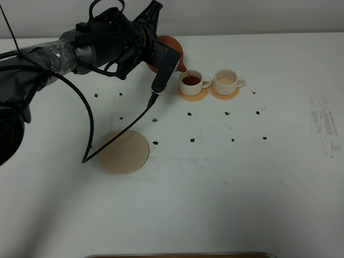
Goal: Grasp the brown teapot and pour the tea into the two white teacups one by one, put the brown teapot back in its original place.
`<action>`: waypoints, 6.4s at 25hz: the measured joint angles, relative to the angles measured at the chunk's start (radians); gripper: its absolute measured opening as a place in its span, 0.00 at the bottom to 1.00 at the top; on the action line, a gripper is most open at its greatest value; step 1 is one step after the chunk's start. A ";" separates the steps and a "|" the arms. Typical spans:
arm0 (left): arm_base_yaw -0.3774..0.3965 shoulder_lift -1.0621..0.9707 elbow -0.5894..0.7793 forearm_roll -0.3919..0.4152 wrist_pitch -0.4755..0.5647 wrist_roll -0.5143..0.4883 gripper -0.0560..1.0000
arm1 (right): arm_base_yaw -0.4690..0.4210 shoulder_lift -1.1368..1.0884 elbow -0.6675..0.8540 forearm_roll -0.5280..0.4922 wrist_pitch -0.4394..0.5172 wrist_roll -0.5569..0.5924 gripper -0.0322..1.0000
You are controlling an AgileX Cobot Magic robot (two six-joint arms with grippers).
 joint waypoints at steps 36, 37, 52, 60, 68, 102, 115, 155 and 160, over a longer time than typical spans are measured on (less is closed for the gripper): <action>0.000 0.000 0.000 0.015 -0.039 0.049 0.17 | 0.000 0.000 0.000 0.000 0.000 0.000 0.49; 0.000 0.000 0.000 0.006 -0.039 0.049 0.17 | 0.000 0.000 0.000 0.000 0.000 0.000 0.49; 0.000 0.000 0.000 -0.071 -0.012 -0.065 0.17 | 0.000 0.000 0.000 0.001 0.000 0.000 0.49; 0.017 -0.039 0.000 -0.185 0.048 -0.125 0.17 | 0.000 0.000 0.000 0.001 0.000 0.000 0.49; 0.018 -0.130 0.000 -0.483 0.201 -0.126 0.17 | 0.000 0.000 0.000 0.001 0.000 0.000 0.49; 0.048 -0.236 0.429 -0.842 0.200 -0.261 0.17 | 0.000 0.000 0.000 0.001 0.000 0.000 0.49; 0.036 -0.260 0.406 -0.841 0.193 -0.285 0.17 | 0.000 0.000 0.000 0.001 0.000 0.000 0.49; -0.001 0.125 -0.348 -0.610 0.161 0.212 0.17 | 0.000 0.000 0.000 0.001 0.000 0.000 0.49; -0.002 0.146 -0.348 -0.610 0.103 0.239 0.17 | 0.000 0.000 0.000 0.001 0.000 0.000 0.49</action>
